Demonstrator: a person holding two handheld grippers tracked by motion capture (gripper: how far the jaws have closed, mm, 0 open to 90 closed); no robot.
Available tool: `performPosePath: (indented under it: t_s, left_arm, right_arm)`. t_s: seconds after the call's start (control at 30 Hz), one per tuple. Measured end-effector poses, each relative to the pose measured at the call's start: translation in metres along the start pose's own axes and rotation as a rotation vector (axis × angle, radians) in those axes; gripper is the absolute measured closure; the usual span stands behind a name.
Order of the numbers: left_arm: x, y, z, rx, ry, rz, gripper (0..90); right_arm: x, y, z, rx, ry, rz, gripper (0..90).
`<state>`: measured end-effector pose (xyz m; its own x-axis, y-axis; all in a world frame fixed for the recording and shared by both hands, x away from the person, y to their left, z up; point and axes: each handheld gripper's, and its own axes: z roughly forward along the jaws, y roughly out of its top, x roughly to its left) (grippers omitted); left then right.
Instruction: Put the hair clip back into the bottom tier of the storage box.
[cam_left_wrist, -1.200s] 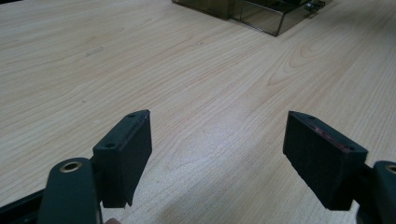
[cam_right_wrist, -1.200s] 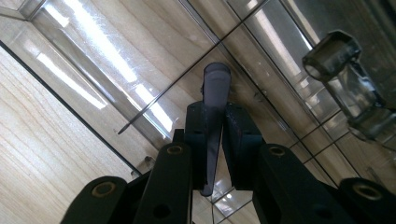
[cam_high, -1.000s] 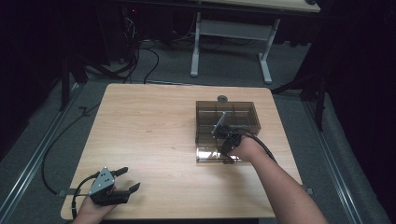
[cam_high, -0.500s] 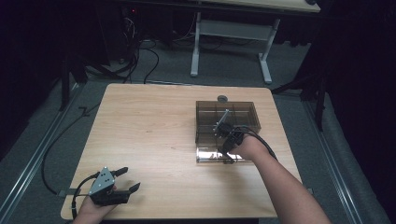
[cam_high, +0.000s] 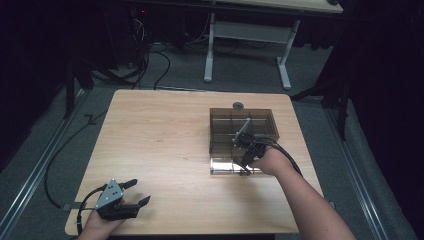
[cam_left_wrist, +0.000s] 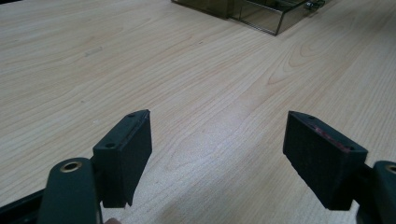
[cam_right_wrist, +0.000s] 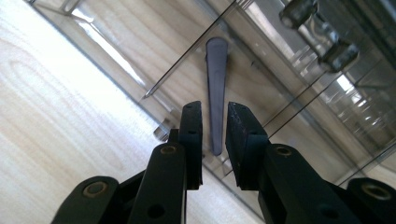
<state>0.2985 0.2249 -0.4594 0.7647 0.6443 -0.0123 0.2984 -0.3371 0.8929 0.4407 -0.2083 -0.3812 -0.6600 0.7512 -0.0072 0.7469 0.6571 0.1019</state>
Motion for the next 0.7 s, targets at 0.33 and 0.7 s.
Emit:
performPosePath:
  t_s: [0.33,0.7]
  left_arm:
    - [0.000,0.000,0.001,0.003,0.003,-0.002,24.3]
    - [0.000,0.000,0.000,0.002,0.005,-0.003,24.3]
  right_arm:
    - [0.011,-0.020,-0.008,-0.013,0.003,0.020,77.8]
    - [0.016,-0.039,-0.005,-0.050,0.017,0.020,76.3]
